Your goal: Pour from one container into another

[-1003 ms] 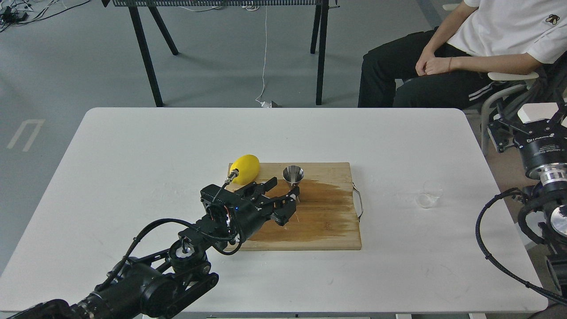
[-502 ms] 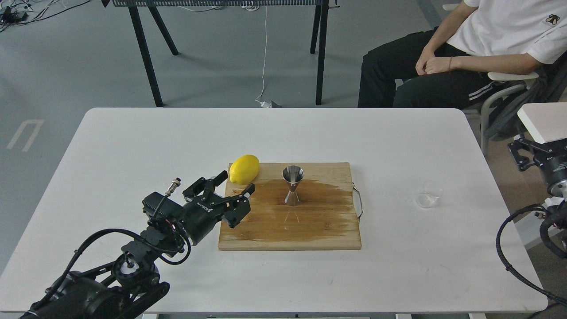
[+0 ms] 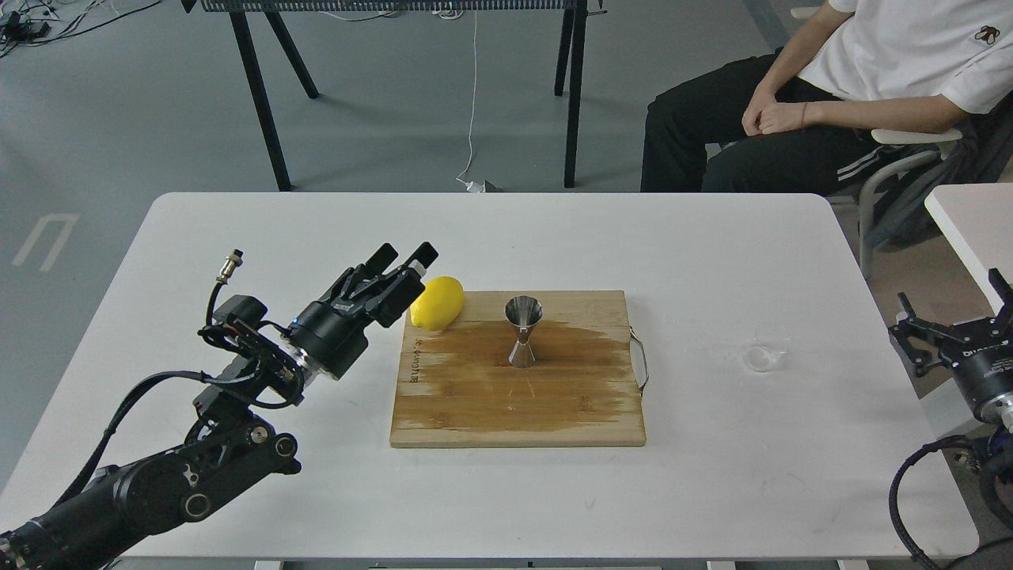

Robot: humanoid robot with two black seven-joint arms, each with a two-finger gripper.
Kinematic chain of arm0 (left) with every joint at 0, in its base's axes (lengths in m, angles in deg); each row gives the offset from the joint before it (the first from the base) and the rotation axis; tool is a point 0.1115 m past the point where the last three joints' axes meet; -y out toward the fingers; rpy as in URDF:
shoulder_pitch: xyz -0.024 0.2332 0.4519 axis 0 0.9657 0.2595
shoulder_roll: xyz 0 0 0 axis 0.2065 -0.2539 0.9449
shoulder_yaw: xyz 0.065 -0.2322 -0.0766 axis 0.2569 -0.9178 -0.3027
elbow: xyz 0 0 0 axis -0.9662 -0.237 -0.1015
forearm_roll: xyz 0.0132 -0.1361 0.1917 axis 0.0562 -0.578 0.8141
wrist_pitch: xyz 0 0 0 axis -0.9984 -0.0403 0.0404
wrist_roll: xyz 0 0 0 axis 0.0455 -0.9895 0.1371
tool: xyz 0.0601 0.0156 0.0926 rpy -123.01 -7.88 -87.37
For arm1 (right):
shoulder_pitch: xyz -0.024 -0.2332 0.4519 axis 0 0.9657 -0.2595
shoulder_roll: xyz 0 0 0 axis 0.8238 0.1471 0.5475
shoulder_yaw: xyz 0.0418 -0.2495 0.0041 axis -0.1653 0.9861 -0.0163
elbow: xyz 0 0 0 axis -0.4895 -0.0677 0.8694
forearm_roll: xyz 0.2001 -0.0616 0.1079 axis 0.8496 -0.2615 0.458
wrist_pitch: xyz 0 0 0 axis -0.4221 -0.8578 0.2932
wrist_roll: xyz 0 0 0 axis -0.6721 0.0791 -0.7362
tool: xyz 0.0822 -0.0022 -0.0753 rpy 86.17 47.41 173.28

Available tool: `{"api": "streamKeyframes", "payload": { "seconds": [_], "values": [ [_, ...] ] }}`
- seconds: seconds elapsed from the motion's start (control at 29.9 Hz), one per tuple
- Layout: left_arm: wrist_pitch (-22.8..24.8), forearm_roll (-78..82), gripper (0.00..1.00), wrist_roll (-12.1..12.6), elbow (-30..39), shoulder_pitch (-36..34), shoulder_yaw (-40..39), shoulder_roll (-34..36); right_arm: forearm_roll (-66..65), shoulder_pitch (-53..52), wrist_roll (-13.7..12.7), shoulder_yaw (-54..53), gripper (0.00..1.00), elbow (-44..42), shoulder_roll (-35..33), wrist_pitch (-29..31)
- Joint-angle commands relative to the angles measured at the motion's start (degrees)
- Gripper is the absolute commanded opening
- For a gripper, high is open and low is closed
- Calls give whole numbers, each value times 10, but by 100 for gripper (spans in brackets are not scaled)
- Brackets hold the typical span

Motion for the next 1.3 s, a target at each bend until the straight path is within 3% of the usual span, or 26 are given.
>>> {"api": "streamKeyframes", "payload": {
  "seconds": [0.0, 0.13, 0.27, 0.54, 0.67, 0.77, 1.04, 1.27],
  "values": [
    [80, -168, 97, -13, 26, -12, -50, -1, 5, 48, -2, 3, 100, 38, 5, 0],
    [227, -297, 97, -18, 10, -10, -148, 1, 32, 92, -7, 4, 100, 76, 7, 0],
    [376, -454, 99, -17, -82, -11, -247, -1, 48, 128, -28, 3, 100, 97, 8, 0],
    [473, -685, 100, -13, -258, -54, -268, 1, 54, 132, -34, 39, 100, 104, 54, 0],
    [482, -699, 100, -16, -269, -53, -266, 0, 58, 108, -36, 57, 100, 104, 69, 0],
    [484, -700, 100, -18, -266, -53, -265, -1, 60, 70, -41, 53, 100, 101, 84, -67],
    [482, -699, 100, -17, -266, -55, -264, 3, 67, 10, -41, 53, 100, 74, 110, -180],
    [482, -699, 100, -17, -266, -56, -262, 3, 66, -30, -41, 56, 99, -1, 126, -190]
  ]
}}
